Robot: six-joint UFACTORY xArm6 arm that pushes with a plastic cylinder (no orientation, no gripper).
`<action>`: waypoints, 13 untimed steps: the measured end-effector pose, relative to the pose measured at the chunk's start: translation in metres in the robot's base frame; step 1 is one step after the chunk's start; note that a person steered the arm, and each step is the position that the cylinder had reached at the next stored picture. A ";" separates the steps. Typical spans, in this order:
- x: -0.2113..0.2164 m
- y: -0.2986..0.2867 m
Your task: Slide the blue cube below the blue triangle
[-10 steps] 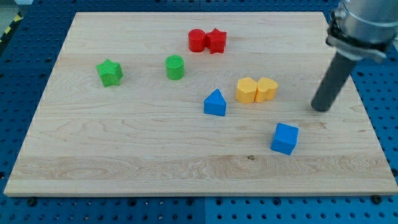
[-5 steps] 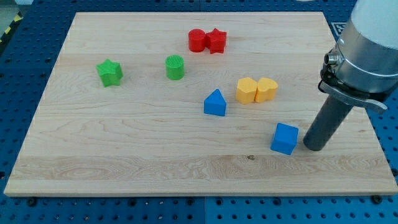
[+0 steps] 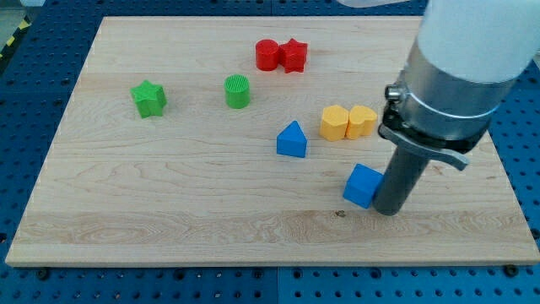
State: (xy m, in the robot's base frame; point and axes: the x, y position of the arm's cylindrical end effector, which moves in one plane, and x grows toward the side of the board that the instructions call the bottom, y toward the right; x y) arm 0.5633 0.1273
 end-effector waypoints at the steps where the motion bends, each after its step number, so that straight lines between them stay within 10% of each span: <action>1: -0.013 -0.012; 13: -0.042 -0.016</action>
State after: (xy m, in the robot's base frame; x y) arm 0.5214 0.1109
